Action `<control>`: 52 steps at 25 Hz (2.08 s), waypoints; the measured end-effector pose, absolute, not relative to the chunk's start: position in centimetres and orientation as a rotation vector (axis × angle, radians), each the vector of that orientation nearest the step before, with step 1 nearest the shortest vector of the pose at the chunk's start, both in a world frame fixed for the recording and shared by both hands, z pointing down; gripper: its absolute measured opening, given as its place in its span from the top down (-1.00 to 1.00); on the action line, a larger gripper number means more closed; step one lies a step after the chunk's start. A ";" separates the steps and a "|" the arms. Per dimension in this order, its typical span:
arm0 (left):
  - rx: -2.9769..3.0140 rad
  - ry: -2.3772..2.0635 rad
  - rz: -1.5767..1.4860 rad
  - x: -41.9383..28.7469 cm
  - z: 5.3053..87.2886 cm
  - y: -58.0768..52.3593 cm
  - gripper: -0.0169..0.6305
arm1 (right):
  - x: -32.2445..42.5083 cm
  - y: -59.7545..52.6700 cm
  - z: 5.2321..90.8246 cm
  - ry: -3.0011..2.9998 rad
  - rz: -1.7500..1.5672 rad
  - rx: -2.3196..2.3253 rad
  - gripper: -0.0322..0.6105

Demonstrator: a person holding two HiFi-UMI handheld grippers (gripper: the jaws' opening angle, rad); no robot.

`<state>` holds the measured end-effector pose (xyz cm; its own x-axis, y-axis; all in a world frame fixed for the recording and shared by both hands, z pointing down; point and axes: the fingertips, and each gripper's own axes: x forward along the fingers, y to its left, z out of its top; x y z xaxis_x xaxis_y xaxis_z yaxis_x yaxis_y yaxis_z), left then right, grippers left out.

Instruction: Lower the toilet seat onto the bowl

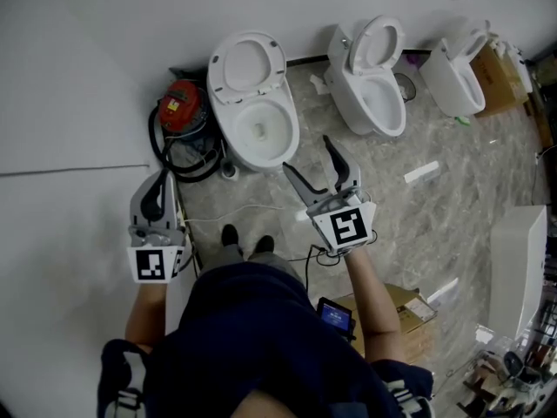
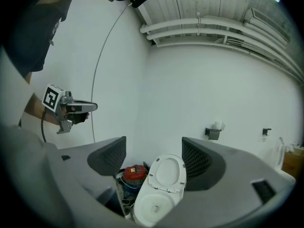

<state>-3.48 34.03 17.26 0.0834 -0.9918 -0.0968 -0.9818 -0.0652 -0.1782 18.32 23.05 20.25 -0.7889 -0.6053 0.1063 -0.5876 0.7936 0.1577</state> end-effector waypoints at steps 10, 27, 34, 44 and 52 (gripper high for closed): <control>-2.128 2.028 -0.112 -2.2 17.6 34.5 0.87 | 17.9 21.4 22.0 -2.834 -0.172 0.872 -0.25; -2.188 1.985 -0.105 -8.7 18.6 27.2 0.87 | 10.3 13.0 24.3 -2.770 -0.133 0.915 -0.25; -2.243 1.956 -0.118 -14.9 20.1 21.8 0.87 | 3.3 6.1 26.9 -2.743 -0.023 0.946 -0.25; -2.280 2.000 -0.156 -23.7 21.6 15.8 0.87 | -5.7 -3.5 31.5 -2.728 0.248 0.972 -0.25; -2.257 2.067 -0.209 -25.9 23.4 13.3 0.87 | -8.7 -9.1 35.1 -2.767 0.503 0.972 -0.25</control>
